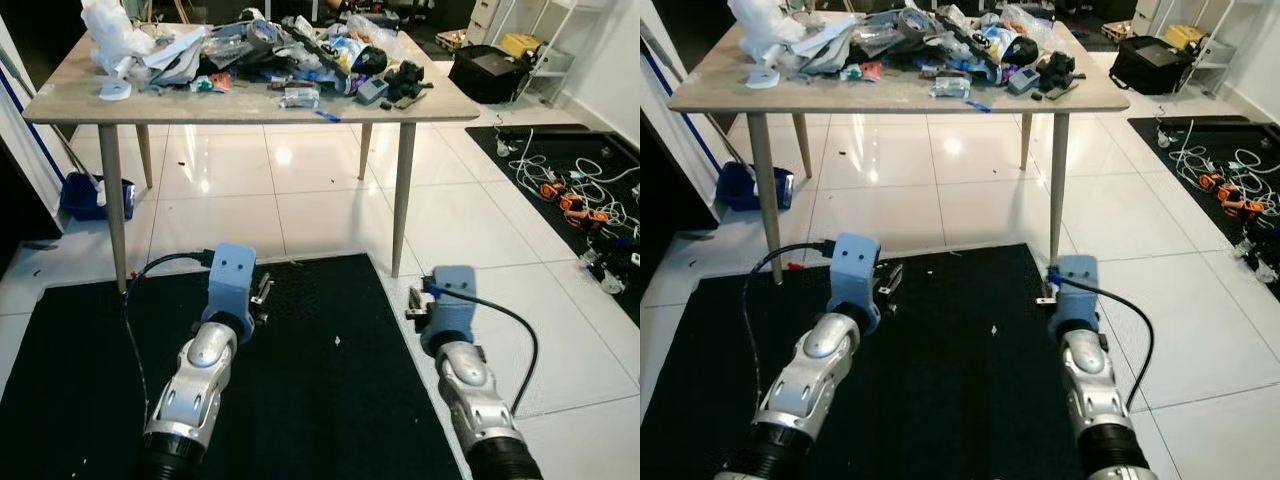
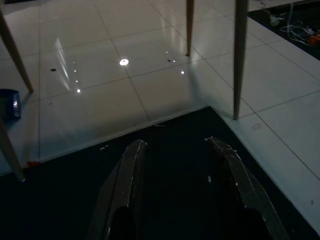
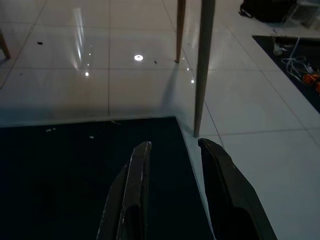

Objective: Picking trash to rubbish bin

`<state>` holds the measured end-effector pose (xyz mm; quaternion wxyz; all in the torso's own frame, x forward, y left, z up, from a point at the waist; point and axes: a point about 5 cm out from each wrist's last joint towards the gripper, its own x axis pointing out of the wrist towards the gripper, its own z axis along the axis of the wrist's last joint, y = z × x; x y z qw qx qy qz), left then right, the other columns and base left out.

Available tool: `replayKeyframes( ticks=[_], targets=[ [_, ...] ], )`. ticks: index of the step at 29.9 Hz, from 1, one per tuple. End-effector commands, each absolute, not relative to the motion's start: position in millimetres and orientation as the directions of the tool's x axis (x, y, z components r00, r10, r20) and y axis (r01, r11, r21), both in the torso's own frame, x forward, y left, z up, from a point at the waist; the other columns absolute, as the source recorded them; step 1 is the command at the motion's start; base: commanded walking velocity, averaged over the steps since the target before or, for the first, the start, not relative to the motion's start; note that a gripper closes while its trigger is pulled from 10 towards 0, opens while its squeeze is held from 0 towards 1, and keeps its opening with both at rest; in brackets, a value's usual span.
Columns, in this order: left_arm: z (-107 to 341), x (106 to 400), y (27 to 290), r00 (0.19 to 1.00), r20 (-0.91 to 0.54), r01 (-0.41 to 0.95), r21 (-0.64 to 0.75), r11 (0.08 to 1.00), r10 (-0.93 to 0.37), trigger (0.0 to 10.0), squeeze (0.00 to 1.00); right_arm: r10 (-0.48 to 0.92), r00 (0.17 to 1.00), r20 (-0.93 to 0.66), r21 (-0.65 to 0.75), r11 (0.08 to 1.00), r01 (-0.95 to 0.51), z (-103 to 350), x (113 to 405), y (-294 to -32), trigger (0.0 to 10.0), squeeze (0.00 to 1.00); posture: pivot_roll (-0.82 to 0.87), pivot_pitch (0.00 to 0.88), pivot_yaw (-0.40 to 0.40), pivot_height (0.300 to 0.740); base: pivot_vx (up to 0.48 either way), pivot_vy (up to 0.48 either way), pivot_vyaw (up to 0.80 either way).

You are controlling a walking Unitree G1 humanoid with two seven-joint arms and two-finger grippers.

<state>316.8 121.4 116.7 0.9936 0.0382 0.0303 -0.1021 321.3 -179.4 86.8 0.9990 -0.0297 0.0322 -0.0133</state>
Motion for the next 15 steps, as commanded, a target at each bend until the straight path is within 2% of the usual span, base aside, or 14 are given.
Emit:
replayKeyframes(
  ticks=[1,15],
  targets=[
    [109.6,313.7,120.9,0.975,-0.093,0.21,0.067,0.975,-0.204,10.0,0.0,-0.025,0.997,-0.078,-0.056,0.998,0.02,82.0,318.5,-177.9,10.0,0.0,-0.03,0.105,-0.04,0.74,0.262,0.0,0.0],
    [109.2,312.9,120.4,0.974,-0.095,0.213,0.065,0.975,-0.206,10.0,0.0,-0.022,0.997,-0.08,-0.058,0.998,0.017,81.9,318.2,-178.1,10.0,0.0,-0.03,0.108,-0.04,0.74,0.265,0.0,0.0]
  ],
)
